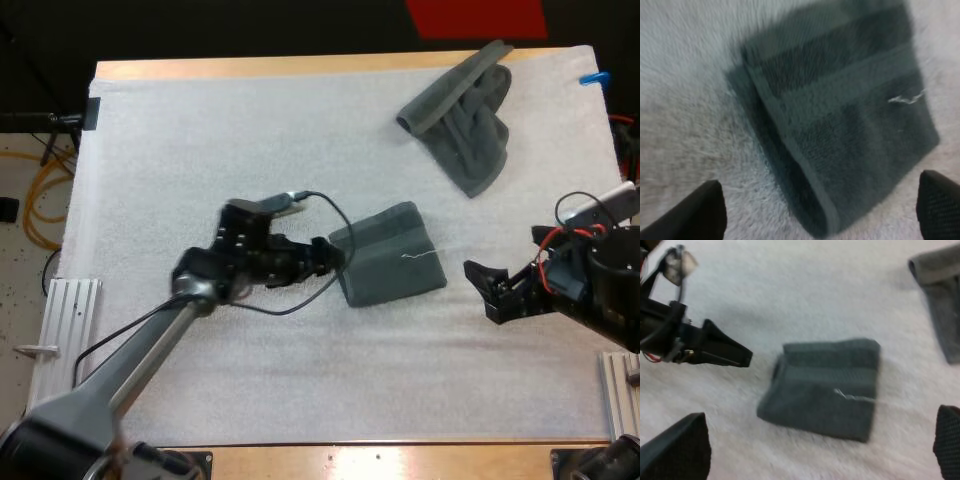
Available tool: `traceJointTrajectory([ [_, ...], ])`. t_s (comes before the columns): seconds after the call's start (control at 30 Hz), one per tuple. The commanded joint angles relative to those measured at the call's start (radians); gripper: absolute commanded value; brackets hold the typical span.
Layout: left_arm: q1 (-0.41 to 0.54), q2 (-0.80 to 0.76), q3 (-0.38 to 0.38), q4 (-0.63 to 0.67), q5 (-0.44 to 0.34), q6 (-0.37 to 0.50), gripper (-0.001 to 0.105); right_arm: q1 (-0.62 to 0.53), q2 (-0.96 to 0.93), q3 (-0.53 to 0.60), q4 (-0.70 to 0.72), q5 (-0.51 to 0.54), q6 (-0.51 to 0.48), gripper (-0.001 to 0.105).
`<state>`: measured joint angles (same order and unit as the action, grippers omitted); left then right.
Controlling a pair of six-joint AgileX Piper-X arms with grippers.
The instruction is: Pick towel from pile fold and stack
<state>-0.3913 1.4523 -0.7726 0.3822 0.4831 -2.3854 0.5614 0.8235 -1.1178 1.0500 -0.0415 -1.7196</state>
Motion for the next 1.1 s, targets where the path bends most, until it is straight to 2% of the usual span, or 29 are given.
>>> traceJointTrajectory([
  [0.0,-0.021,0.030,-0.008,-0.042,-0.008,-0.048,0.075,0.001,-0.008,-0.008,0.029,0.017,-0.011,0.087],
  [0.23,-0.080,0.200,-0.070,-0.102,0.009,-0.144,0.075,0.001,-0.013,-0.008,0.084,0.090,-0.013,0.087],
  [0.4,-0.082,0.269,-0.119,-0.116,0.074,-0.179,0.075,0.001,-0.013,-0.008,0.085,0.090,-0.021,0.087],
  [0.77,-0.127,0.358,-0.203,-0.096,0.100,-0.285,0.075,0.001,-0.013,-0.008,0.085,0.090,-0.035,0.087],
  [1.07,-0.199,0.414,-0.300,-0.023,0.090,-0.289,0.073,0.001,-0.013,-0.008,0.085,0.090,-0.035,0.087],
])
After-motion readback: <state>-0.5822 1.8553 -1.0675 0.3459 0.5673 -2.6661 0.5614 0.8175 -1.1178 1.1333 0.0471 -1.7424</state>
